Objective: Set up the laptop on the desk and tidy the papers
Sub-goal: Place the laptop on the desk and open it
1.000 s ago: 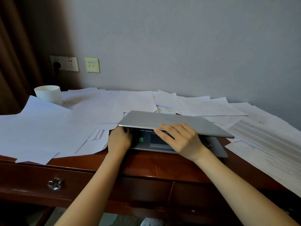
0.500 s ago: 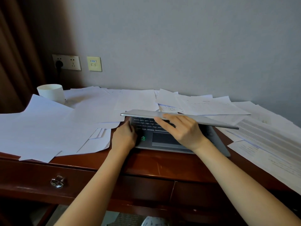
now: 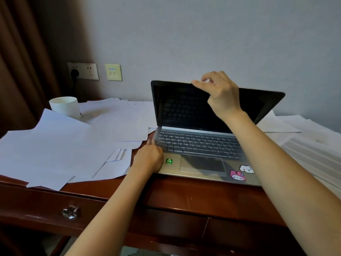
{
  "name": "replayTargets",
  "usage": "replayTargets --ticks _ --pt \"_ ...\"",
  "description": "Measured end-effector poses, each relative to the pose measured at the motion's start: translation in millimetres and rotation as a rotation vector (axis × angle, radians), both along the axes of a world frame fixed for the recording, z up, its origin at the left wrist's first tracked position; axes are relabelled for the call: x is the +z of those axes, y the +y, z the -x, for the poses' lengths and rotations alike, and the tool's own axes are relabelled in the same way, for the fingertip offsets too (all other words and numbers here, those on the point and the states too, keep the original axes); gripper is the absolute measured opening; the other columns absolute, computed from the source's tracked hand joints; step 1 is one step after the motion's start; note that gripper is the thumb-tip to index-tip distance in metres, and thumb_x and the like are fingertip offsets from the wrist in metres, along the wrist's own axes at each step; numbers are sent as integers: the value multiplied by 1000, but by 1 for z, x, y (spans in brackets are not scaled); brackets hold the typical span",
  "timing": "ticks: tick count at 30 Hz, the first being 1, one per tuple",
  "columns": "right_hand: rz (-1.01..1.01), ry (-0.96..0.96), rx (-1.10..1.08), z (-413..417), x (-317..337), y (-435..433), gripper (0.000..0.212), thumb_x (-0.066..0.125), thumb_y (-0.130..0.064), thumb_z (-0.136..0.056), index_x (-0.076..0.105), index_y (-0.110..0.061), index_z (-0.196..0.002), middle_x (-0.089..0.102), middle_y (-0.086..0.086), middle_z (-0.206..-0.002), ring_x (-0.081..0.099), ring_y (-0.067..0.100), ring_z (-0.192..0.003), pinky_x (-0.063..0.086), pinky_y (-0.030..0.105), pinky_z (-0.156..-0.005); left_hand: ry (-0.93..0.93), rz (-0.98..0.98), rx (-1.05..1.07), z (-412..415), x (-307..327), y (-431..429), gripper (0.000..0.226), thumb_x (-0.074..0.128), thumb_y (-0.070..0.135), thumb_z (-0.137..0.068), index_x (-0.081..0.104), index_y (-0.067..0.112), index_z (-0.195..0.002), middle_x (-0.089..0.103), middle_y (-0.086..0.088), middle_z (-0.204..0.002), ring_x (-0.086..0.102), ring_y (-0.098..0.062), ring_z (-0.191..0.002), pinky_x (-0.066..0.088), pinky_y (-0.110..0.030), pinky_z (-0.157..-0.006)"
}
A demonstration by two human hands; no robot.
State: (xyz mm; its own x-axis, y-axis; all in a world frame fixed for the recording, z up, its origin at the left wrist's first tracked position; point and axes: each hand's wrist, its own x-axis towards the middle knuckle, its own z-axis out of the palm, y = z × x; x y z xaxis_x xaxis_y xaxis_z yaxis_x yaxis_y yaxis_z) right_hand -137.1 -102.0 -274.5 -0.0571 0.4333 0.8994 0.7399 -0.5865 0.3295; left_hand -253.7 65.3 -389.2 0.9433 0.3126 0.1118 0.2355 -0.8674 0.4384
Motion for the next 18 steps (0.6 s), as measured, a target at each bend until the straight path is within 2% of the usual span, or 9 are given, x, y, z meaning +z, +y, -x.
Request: replayTargets --ticks 3,5,7,9,11,14,16,18 --pt "-118 30 -55 -18 11 4 41 57 17 -67 76 -15 -84 63 10 -75 42 17 -72 34 27 -61 -56 29 21 -6 -2 3 37 27 20 -100 45 5 -128 49 -15 -134 52 -28 -113 41 -34 -88" --pt "-158 5 -128 -27 15 7 37 65 18 -62 75 -14 -78 60 8 -69 50 22 -66 34 27 -59 -96 23 36 -8 -3 3 34 27 20 -100 50 6 -121 56 -15 -124 56 -27 -106 39 -30 -79" --pt "-209 -65 -172 -32 14 14 32 62 14 -65 74 -14 -74 57 6 -63 48 22 -63 33 27 -58 -117 -9 47 -10 -3 4 31 28 18 -100 53 5 -114 61 -15 -117 58 -27 -101 36 -28 -73" --pt "-292 -151 -206 -36 8 22 23 59 3 -76 74 -14 -74 54 5 -60 37 18 -67 28 28 -63 -138 -16 58 -10 -3 4 31 28 18 -100 53 7 -114 62 -14 -115 59 -26 -99 39 -29 -73" --pt "-355 -205 -256 -38 -2 25 21 61 2 -77 74 -13 -79 55 6 -61 33 18 -68 30 30 -69 -160 -9 55 -9 -2 3 33 27 20 -101 52 10 -120 61 -12 -118 59 -25 -102 43 -30 -79" --pt "-342 -217 -359 -30 -14 23 30 55 3 -78 75 -14 -92 64 5 -73 44 17 -75 38 38 -85 -165 -9 48 -8 -1 2 34 28 19 -101 52 10 -123 60 -11 -120 58 -25 -104 42 -28 -80" --pt "-258 -148 -448 -20 -21 22 33 48 -11 -82 72 -14 -104 69 7 -90 60 21 -87 44 46 -92 -169 0 63 -8 -1 2 32 29 18 -100 53 8 -120 61 -12 -118 58 -26 -102 40 -29 -76" --pt "-163 -2 -535 -12 -24 24 42 42 -28 -86 65 -13 -118 68 11 -108 64 27 -102 44 55 -92 -169 -6 65 -7 0 2 31 29 17 -100 54 6 -116 61 -13 -116 58 -26 -101 38 -29 -73"
